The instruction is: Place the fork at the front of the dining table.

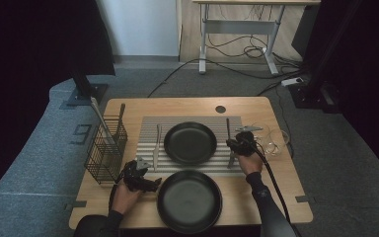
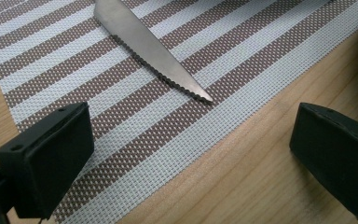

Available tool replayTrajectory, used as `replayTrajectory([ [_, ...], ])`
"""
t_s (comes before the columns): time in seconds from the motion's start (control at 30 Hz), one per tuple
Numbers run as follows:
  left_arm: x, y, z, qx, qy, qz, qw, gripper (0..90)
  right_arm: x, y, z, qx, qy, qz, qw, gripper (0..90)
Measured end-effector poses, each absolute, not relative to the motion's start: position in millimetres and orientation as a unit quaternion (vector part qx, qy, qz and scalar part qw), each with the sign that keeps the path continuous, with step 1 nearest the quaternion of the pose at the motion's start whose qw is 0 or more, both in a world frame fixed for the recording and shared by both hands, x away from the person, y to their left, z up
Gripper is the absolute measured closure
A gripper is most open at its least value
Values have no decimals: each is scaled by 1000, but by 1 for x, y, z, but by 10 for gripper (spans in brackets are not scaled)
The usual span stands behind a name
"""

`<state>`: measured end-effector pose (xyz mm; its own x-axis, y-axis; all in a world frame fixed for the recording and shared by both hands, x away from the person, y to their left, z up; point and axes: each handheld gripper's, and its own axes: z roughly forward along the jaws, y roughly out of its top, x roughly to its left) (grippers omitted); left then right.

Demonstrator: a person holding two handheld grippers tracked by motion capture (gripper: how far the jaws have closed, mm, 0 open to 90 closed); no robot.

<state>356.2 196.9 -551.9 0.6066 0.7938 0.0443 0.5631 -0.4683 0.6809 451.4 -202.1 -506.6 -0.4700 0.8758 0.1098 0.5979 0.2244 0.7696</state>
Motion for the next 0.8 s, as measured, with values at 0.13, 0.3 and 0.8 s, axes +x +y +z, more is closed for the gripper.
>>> replayTrajectory([
  [0.13,356,197,-552,838,405,180,319,0,455,-202,-511,493,756,394,172,835],
  [0.3,356,197,-552,838,405,180,319,0,459,-201,-516,499,753,395,170,835],
  [0.8,357,197,-552,838,405,178,319,0,467,-198,-528,514,745,393,163,832],
])
